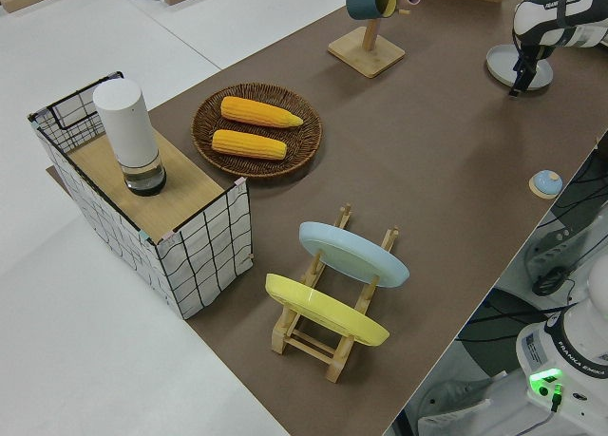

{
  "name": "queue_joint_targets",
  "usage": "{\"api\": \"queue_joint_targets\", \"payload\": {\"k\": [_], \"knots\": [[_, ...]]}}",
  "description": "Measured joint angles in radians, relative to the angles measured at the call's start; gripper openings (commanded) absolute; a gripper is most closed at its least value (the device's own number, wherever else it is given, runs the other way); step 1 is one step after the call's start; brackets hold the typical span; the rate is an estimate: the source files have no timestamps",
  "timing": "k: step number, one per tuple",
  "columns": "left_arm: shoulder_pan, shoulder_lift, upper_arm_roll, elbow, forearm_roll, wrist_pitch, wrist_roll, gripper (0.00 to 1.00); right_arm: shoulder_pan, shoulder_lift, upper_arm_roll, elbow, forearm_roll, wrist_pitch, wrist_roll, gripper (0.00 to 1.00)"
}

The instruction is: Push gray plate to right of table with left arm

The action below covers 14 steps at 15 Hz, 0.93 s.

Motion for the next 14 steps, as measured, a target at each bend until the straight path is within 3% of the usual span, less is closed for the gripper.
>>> {"api": "queue_joint_targets", "payload": {"k": [8, 14], "knots": [[0.078, -0.101, 0.026, 0.034, 0.003, -0.274, 0.127, 1.00, 0.000, 0.000, 0.000, 0.000, 0.000, 0.000, 0.000, 0.983], [0.209, -0.124, 0.038, 0.212, 0.004, -0.556, 0.336, 1.00, 0.000, 0.000, 0.000, 0.000, 0.000, 0.000, 0.000, 0.983]]}}
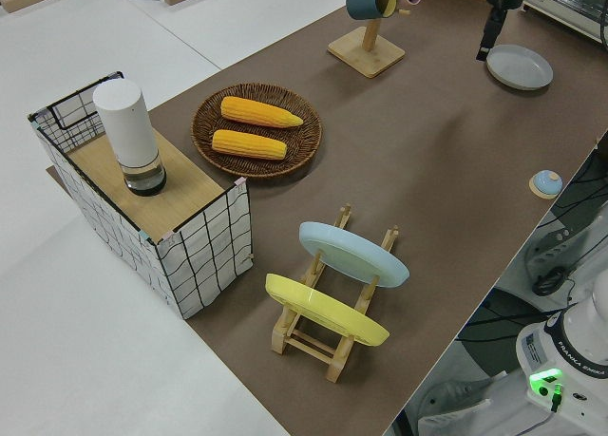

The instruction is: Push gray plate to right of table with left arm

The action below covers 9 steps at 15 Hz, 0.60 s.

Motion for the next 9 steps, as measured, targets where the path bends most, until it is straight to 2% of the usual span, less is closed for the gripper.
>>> {"api": "queue_joint_targets", "payload": {"k": [4, 9], "knots": [[0.110, -0.035, 0.003, 0.061, 0.000, -0.109, 0.152, 1.00, 0.000, 0.000, 0.000, 0.000, 0.000, 0.000, 0.000, 0.983], [0.238, -0.140, 0.002, 0.067, 0.000, -0.246, 0.342, 1.00, 0.000, 0.000, 0.000, 0.000, 0.000, 0.000, 0.000, 0.983]]}}
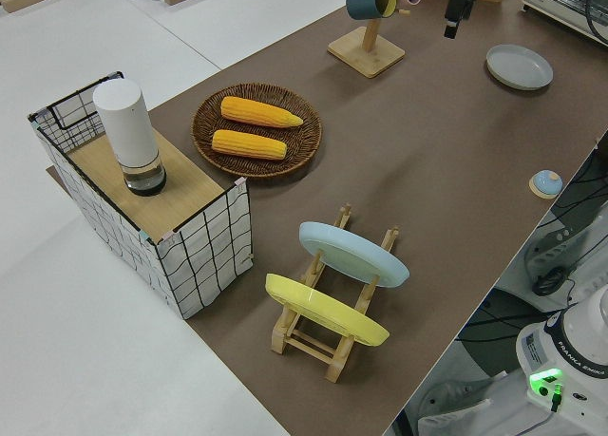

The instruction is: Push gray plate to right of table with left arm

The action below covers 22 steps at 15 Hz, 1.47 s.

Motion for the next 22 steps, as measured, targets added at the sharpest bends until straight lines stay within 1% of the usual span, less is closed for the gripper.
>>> {"api": "queue_joint_targets", "payload": {"k": [6, 13, 15, 18, 22], "knots": [[0.189, -0.080, 0.001, -0.001, 0.000, -0.047, 0.197, 1.00, 0.000, 0.000, 0.000, 0.000, 0.000, 0.000, 0.000, 0.983], [0.361, -0.158, 0.001, -0.013, 0.000, -0.092, 0.405, 1.00, 0.000, 0.000, 0.000, 0.000, 0.000, 0.000, 0.000, 0.983], [0.391, -0.187, 0.002, -0.042, 0.000, -0.094, 0.451, 1.00, 0.000, 0.000, 0.000, 0.000, 0.000, 0.000, 0.000, 0.983], [0.400, -0.239, 0.008, -0.113, 0.000, -0.088, 0.487, 1.00, 0.000, 0.000, 0.000, 0.000, 0.000, 0.000, 0.000, 0.983], [0.400, -0.314, 0.037, -0.225, 0.001, -0.041, 0.537, 1.00, 0.000, 0.000, 0.000, 0.000, 0.000, 0.000, 0.000, 0.983]]}}
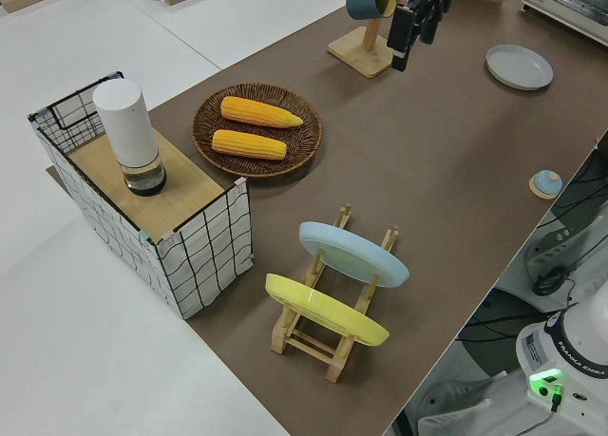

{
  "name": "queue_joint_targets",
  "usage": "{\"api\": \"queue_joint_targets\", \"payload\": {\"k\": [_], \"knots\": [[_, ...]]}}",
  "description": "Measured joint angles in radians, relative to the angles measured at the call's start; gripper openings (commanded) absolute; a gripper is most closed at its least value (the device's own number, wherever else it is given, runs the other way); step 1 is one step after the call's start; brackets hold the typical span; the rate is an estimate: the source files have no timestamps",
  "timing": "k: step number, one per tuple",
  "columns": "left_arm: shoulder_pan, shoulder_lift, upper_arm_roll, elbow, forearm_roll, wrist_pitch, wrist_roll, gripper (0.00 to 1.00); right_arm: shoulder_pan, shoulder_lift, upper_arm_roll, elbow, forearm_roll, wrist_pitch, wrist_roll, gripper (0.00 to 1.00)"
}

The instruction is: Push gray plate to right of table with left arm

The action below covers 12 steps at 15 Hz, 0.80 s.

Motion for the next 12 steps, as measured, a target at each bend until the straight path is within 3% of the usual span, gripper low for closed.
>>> {"api": "queue_joint_targets", "payload": {"k": [5, 12], "knots": [[-0.002, -0.061, -0.010, -0.138, 0.000, 0.119, 0.070, 1.00, 0.000, 0.000, 0.000, 0.000, 0.000, 0.000, 0.000, 0.983], [-0.002, -0.067, -0.006, -0.155, 0.000, 0.136, 0.120, 1.00, 0.000, 0.000, 0.000, 0.000, 0.000, 0.000, 0.000, 0.983]]}}
